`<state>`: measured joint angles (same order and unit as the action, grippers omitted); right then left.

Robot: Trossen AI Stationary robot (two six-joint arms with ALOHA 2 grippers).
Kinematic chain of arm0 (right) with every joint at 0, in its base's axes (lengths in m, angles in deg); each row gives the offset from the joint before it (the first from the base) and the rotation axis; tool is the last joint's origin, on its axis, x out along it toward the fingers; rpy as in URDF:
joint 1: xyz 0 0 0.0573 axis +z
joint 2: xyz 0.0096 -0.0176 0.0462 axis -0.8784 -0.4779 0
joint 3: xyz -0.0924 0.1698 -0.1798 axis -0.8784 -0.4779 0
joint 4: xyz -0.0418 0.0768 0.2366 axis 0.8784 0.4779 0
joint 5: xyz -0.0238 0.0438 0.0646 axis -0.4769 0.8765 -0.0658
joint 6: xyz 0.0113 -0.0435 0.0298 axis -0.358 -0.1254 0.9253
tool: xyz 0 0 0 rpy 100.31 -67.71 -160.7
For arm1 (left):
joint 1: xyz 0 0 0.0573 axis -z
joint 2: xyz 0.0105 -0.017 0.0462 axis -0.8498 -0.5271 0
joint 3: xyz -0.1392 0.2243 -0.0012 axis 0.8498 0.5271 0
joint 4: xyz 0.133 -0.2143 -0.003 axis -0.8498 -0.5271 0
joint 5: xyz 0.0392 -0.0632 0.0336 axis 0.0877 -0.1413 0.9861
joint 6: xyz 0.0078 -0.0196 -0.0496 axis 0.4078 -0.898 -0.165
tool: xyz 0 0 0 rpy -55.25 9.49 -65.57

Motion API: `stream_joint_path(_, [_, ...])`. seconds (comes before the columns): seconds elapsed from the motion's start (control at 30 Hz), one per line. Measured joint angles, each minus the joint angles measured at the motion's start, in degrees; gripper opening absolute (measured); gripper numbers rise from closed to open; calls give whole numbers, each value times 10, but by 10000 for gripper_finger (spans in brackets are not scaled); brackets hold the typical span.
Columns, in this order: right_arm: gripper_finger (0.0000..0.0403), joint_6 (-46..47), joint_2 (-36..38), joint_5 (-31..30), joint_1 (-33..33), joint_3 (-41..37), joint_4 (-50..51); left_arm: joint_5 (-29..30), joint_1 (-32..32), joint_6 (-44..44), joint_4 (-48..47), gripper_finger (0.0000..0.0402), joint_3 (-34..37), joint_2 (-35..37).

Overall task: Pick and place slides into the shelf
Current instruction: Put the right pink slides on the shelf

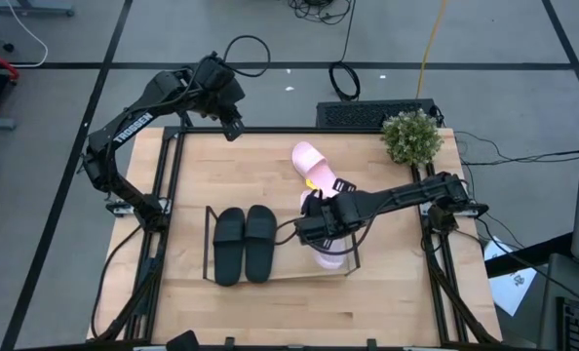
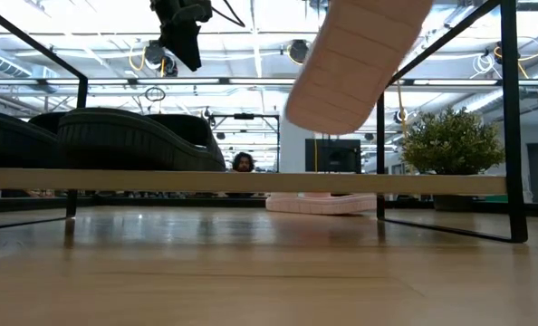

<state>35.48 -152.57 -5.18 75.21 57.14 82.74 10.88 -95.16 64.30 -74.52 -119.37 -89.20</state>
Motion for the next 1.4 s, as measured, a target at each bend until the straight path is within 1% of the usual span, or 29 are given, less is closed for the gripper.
stream_joint_path(0.37, [0, -5, 0, 6, -7, -70, -44, 0, 0, 0, 0, 149, 0, 0])
stream_joint_path(0.5, [0, -5, 0, 22, -7, -91, -70, 0, 0, 0, 0, 149, 0, 0])
stream_joint_path(0.7, [0, 11, 0, 50, -7, -117, -75, 0, 0, 0, 0, 149, 0, 0])
stream_joint_path(1.07, [0, 40, 0, 66, -1, -139, -92, 0, 4, 0, 0, 149, 0, 0])
stream_joint_path(1.33, [0, 48, 0, 67, -1, -140, -96, -1, 24, 13, 0, 149, 0, 0])
stream_joint_path(1.4, [0, 51, 0, 76, -1, -140, -97, -1, 30, 13, 0, 149, 0, 0])
